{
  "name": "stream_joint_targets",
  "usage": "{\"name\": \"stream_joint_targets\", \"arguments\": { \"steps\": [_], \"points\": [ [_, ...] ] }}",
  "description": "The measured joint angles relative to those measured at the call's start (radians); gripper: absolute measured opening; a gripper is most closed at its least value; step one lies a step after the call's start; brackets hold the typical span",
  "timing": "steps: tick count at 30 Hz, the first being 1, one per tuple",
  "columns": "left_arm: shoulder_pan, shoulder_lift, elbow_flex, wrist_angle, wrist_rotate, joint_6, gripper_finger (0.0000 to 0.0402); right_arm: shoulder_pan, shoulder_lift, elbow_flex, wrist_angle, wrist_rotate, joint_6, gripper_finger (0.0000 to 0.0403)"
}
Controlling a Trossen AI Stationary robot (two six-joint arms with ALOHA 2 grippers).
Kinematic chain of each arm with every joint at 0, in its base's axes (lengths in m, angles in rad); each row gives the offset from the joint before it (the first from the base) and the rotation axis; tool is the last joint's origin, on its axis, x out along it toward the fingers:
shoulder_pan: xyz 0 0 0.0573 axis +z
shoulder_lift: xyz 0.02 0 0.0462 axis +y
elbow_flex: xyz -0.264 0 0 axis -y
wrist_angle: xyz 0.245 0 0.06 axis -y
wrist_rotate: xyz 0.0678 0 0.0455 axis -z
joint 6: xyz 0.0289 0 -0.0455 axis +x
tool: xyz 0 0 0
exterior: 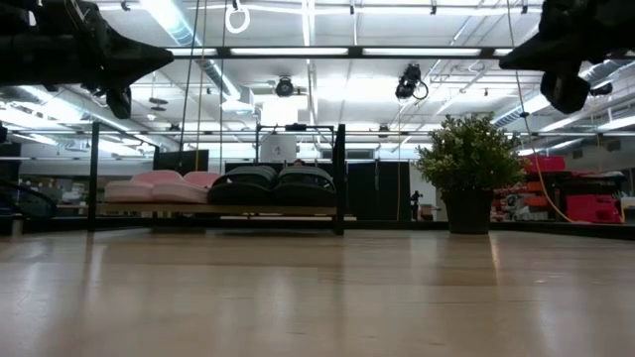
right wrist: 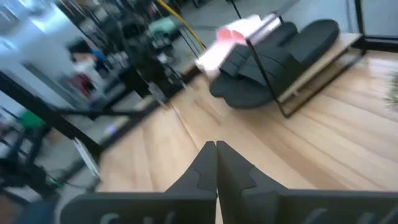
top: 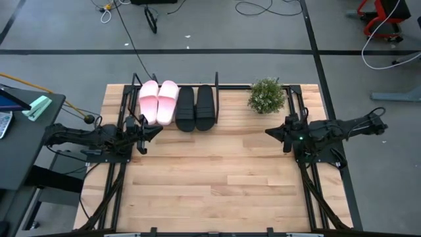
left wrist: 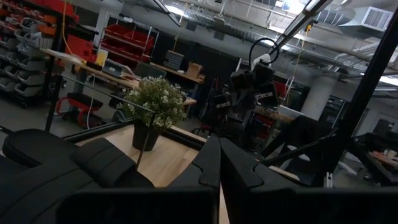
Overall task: Pick and place slides into the shelf
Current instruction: Return to Home Position
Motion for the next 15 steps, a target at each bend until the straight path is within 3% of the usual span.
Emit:
{"name": "stream_joint_targets", "arguments": {
  "steps": [12,15],
  "points": [
    [0.0,0.0,0.0,0.0,-0.019,-0.023,0.0006,-0.013,-0.168,-0.34,0.52,-0.002,-0.074,0.0],
    [0.001,0.0,0.0,-0.003,-0.027,-0.046,0.0003,-0.045,-0.215,-0.372,0.551,-0.004,-0.096,0.0]
  ]
}}
